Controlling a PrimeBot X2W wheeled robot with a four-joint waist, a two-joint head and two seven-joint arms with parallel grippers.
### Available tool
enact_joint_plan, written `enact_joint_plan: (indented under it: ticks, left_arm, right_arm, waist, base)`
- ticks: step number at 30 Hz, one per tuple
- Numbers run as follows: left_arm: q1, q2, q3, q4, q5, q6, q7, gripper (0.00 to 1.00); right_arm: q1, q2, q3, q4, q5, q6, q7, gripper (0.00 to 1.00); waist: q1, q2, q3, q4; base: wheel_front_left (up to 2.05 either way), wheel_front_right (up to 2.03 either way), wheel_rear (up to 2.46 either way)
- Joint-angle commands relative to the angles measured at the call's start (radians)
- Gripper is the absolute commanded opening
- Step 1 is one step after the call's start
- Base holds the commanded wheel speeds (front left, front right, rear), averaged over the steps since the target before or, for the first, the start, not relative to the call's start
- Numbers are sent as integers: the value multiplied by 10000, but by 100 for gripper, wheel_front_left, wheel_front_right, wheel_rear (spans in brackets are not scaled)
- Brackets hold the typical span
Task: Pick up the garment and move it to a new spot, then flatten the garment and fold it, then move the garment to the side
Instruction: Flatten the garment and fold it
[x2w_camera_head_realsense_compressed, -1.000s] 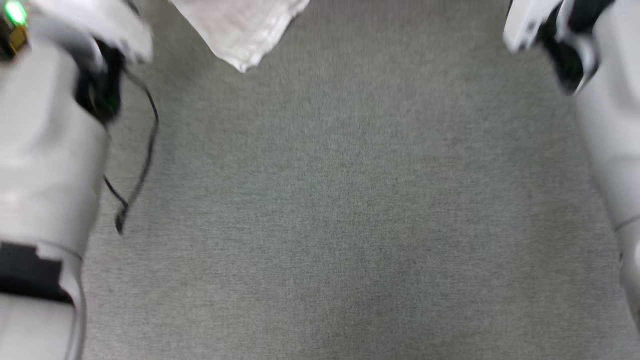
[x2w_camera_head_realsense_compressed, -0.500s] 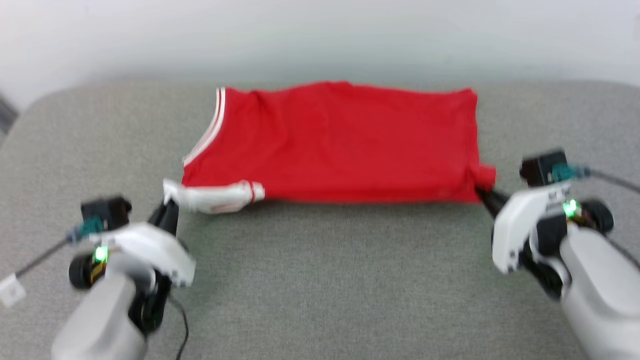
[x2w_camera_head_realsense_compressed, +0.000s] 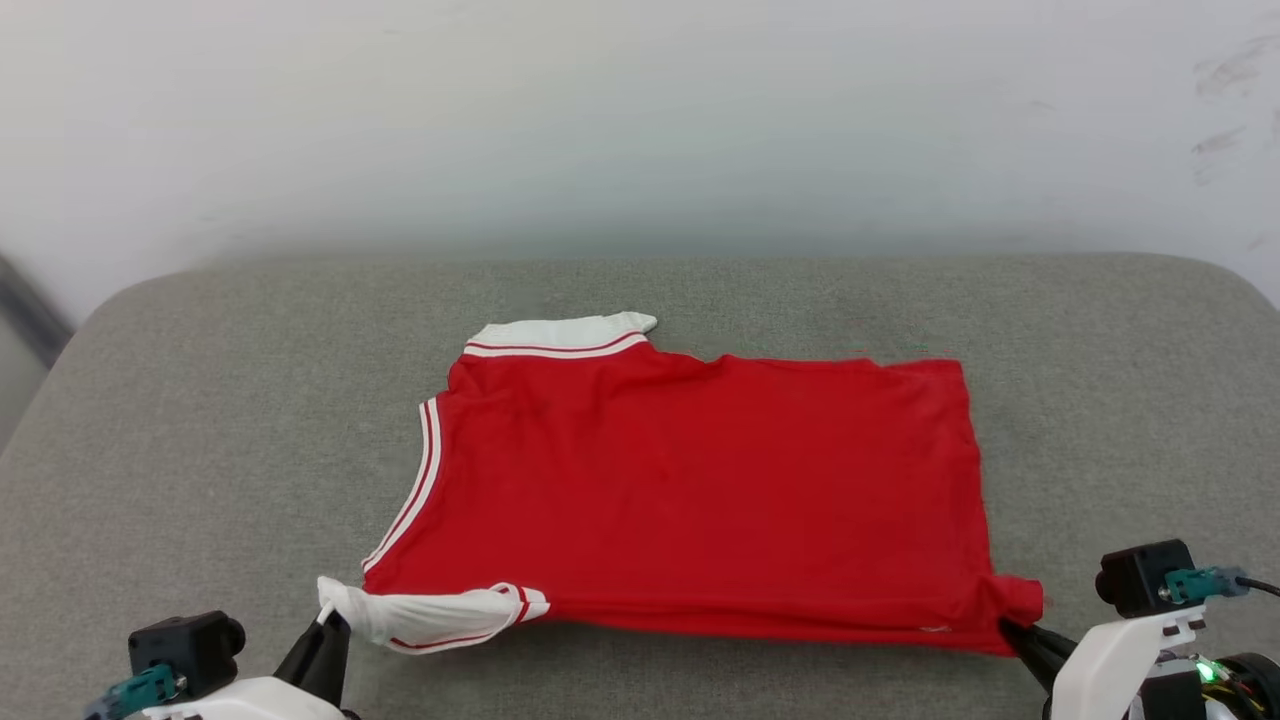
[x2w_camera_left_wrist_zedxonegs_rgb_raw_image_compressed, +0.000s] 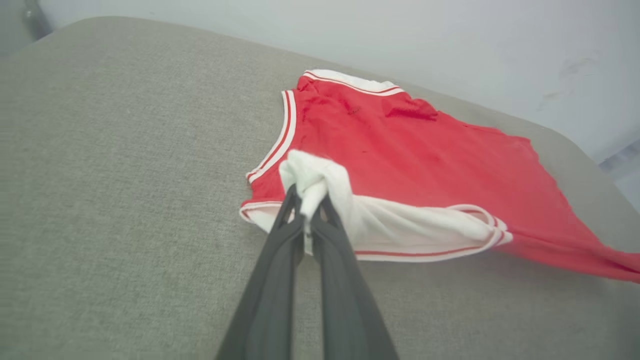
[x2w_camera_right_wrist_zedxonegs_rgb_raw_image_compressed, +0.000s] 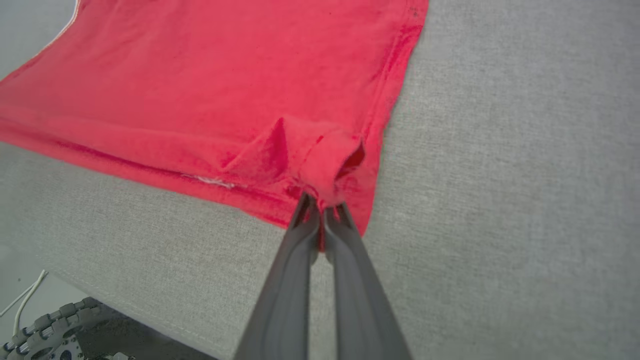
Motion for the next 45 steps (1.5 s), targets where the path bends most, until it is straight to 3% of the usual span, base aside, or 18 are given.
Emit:
enact_joint_plan:
  ticks: [1, 5, 10, 26, 28, 30, 31, 32, 33, 34, 40, 45]
  left_arm:
    - [132, 129, 94, -203, -37, 136, 54, 0]
    - [153, 357, 159, -1012, 42, 331, 226, 0]
    - [-750, 140, 74, -701, -18, -45, 324, 0]
    - [-4414, -1046, -713, 3261, 115, -1959, 547, 0]
    - [-4697, -1218, -846, 3768, 54, -2221, 626, 0]
    - [-4931, -1378, -996, 4292, -37, -2468, 766, 0]
    - [-5023, -1440, -1043, 4549, -60, -2567, 833, 15]
    - [-5097, -1522, -1094, 4793, -96, -2672, 856, 41]
    - [-5160, -1618, -1134, 5032, -154, -2775, 915, 80]
    - [-5224, -1681, -1154, 5210, -146, -2858, 843, 100]
    - [-5150, -1850, -1007, 6046, -310, -3089, 378, 100]
    - [-4791, -1526, -884, 6125, -483, -3154, 504, 100]
  right_arm:
    - [144, 76, -188, -272, -139, -17, 151, 0]
    - [592, 545, -811, -1277, -562, -16, 915, 0]
    - [-7, 903, -1089, -1498, -1037, -14, 1262, 0]
    - [-3166, 813, 40, 1401, -1287, -12, 100, 0]
    - [-3380, 819, 186, 1954, -1207, -12, -5, 9]
    - [-3575, 834, 347, 2472, -1194, -12, -143, 34]
    - [-3630, 856, 456, 2715, -1182, -12, -179, 45]
    - [-3625, 879, 565, 2975, -1160, -12, -254, 79]
    - [-3624, 926, 639, 3160, -1101, -12, -404, 100]
    - [-3640, 935, 655, 3309, -1098, -12, -608, 100]
    - [-3404, 860, 790, 3374, -920, -12, -2456, 100]
    - [-2845, 695, 834, 2876, -863, -12, -4044, 100]
  waist:
    - [4, 0, 26, -21]
    - [4, 0, 167, -7]
    - [4, 0, 590, -3]
    - [4, 0, 2482, 91]
    - [4, 0, 2585, 116]
    - [4, 0, 2640, 158]
    - [4, 0, 2654, 169]
    - [4, 0, 2654, 176]
    - [4, 0, 2642, 184]
    - [4, 0, 2609, 192]
    - [4, 0, 2042, 188]
    - [4, 0, 1365, 86]
  base:
    - [0, 0, 0]
    - [0, 0, 0]
    - [0, 0, 0]
    - [0, 0, 0]
    - [0, 0, 0]
    - [0, 0, 0]
    - [0, 0, 0]
    - [0, 0, 0]
    - [0, 0, 0]
    - [0, 0, 0]
    - [0, 0, 0]
    - [0, 0, 0]
